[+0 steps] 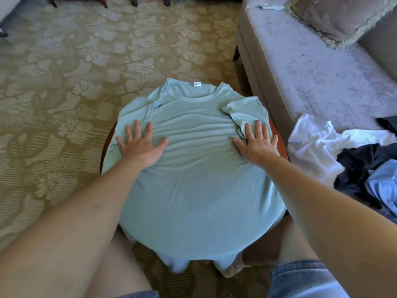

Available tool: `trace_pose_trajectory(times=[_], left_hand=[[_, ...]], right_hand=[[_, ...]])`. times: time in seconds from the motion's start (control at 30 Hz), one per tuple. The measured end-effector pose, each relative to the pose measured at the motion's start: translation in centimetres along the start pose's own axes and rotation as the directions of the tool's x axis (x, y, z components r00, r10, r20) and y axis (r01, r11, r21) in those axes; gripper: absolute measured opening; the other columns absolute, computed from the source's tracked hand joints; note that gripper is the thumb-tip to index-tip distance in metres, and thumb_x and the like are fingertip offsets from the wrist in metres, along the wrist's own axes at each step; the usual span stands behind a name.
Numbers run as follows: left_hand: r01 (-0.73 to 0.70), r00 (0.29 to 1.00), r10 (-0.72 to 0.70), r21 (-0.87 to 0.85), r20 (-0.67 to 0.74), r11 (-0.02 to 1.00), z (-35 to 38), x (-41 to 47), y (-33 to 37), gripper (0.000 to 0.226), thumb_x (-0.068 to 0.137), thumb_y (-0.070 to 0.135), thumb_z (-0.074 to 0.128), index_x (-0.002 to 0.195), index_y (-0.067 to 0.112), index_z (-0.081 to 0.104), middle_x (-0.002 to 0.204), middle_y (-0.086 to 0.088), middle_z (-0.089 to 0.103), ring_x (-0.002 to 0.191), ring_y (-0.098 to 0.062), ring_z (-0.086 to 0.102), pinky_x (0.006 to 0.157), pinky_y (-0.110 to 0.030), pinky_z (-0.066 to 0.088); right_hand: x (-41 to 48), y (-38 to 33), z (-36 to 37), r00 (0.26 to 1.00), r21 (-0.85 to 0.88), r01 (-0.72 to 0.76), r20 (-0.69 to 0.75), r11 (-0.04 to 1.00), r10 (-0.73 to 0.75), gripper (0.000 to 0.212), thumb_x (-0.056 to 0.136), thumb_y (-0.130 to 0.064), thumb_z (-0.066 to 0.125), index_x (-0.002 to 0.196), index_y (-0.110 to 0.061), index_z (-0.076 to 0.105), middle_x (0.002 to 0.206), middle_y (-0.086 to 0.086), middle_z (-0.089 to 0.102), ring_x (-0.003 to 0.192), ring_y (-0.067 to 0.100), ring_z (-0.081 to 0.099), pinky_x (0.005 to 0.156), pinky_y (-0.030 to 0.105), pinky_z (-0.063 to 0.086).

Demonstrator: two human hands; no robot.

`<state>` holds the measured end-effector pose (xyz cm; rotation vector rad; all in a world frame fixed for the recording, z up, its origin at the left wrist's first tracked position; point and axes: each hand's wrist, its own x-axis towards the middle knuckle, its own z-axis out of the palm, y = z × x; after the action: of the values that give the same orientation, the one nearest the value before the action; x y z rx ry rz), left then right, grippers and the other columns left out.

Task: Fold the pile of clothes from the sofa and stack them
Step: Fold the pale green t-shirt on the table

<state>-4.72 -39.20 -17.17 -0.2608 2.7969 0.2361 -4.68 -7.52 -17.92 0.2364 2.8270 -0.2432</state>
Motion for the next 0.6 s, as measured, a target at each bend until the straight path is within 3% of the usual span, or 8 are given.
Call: trace_pose_trajectory(times=[0.03, 0.1, 0.2, 0.27, 0.37, 0.5, 0.6], left_hand=[[-0.007, 1.0, 0.007, -0.057, 0.0, 0.998, -0.6, 0.0, -0.2, 0.077, 0.092, 0.071, 0.021, 0.155, 0.032, -0.001, 0.163, -0.003, -0.011, 0.149, -0.027, -0.014, 0.117, -0.056, -0.007], [-0.005, 0.991, -0.012, -0.127, -0.133, 0.992, -1.2, -1.2, -1.2, 0.07, 0.096, 0.062, 0.029, 0.155, 0.028, 0.011, 0.163, -0.003, 0.001, 0.149, -0.026, -0.007, 0.118, -0.055, -0.003], [0.033, 0.938, -0.11, -0.233, -0.328, 0.972, 0.1, -5.2, -3.4, 0.072, 0.093, 0.052, 0.048, 0.153, 0.024, 0.019, 0.16, -0.008, 0.008, 0.147, -0.031, 0.004, 0.119, -0.051, 0.008], [0.102, 0.944, -0.208, -0.37, -0.258, 0.923, 1.4, -7.8, -4.8, 0.083, 0.089, 0.051, 0.057, 0.154, 0.024, 0.013, 0.16, -0.011, 0.007, 0.145, -0.034, 0.009, 0.118, -0.047, 0.016], [0.176, 0.952, -0.279, -0.517, -0.128, 0.838, 2.1, -11.1, -5.8, 0.093, 0.087, 0.049, 0.062, 0.155, 0.024, 0.004, 0.16, -0.014, 0.008, 0.145, -0.036, 0.015, 0.116, -0.047, 0.02], [0.193, 0.958, -0.272, -0.514, -0.084, 0.836, 1.7, -14.3, -7.0, 0.089, 0.092, 0.043, 0.058, 0.156, 0.023, -0.002, 0.158, -0.013, 0.024, 0.14, -0.036, 0.031, 0.11, -0.044, 0.029], [0.244, 0.954, -0.297, -0.512, -0.024, 0.824, 0.6, -15.1, -8.4, 0.078, 0.094, 0.028, 0.05, 0.155, 0.031, 0.002, 0.151, -0.011, 0.04, 0.128, -0.039, 0.046, 0.102, -0.044, 0.038]], right_hand=[[0.2, 0.1, -0.6, 0.999, 0.029, 0.004, 0.04, 1.0, -0.005, 0.077, 0.093, -0.069, 0.023, 0.155, -0.028, 0.004, 0.162, 0.004, -0.013, 0.149, 0.022, -0.014, 0.117, 0.054, -0.006], [-0.5, 0.6, -1.3, 0.999, 0.135, 0.003, 0.038, 0.991, -0.009, 0.078, 0.092, -0.066, 0.034, 0.154, -0.027, 0.007, 0.162, 0.003, -0.01, 0.149, 0.021, -0.011, 0.118, 0.053, -0.004], [-3.9, 2.4, -0.5, 0.991, 0.281, -0.015, -0.124, 0.96, 0.051, 0.087, 0.088, -0.057, 0.054, 0.154, -0.023, 0.008, 0.162, 0.007, 0.001, 0.149, 0.026, 0.004, 0.119, 0.052, 0.01], [-6.8, 4.1, 0.7, 0.978, 0.368, -0.045, -0.176, 0.929, 0.117, 0.09, 0.087, -0.051, 0.059, 0.154, -0.019, 0.01, 0.16, 0.013, 0.012, 0.146, 0.032, 0.016, 0.117, 0.051, 0.019], [-10.3, 5.7, 1.7, 0.963, 0.547, -0.156, -0.101, 0.822, 0.25, 0.087, 0.091, -0.043, 0.059, 0.155, -0.017, 0.005, 0.155, 0.018, 0.02, 0.139, 0.039, 0.03, 0.113, 0.048, 0.029], [-13.8, 6.9, 2.1, 0.94, 0.606, -0.288, 0.031, 0.742, 0.34, 0.082, 0.097, -0.039, 0.049, 0.155, -0.014, -0.002, 0.15, 0.025, 0.033, 0.132, 0.043, 0.04, 0.105, 0.044, 0.035], [-15.2, 7.8, 1.8, 0.947, 0.632, -0.232, -0.027, 0.739, 0.32, 0.071, 0.095, -0.019, 0.047, 0.155, -0.015, 0.01, 0.144, 0.022, 0.044, 0.128, 0.041, 0.045, 0.103, 0.045, 0.039]])
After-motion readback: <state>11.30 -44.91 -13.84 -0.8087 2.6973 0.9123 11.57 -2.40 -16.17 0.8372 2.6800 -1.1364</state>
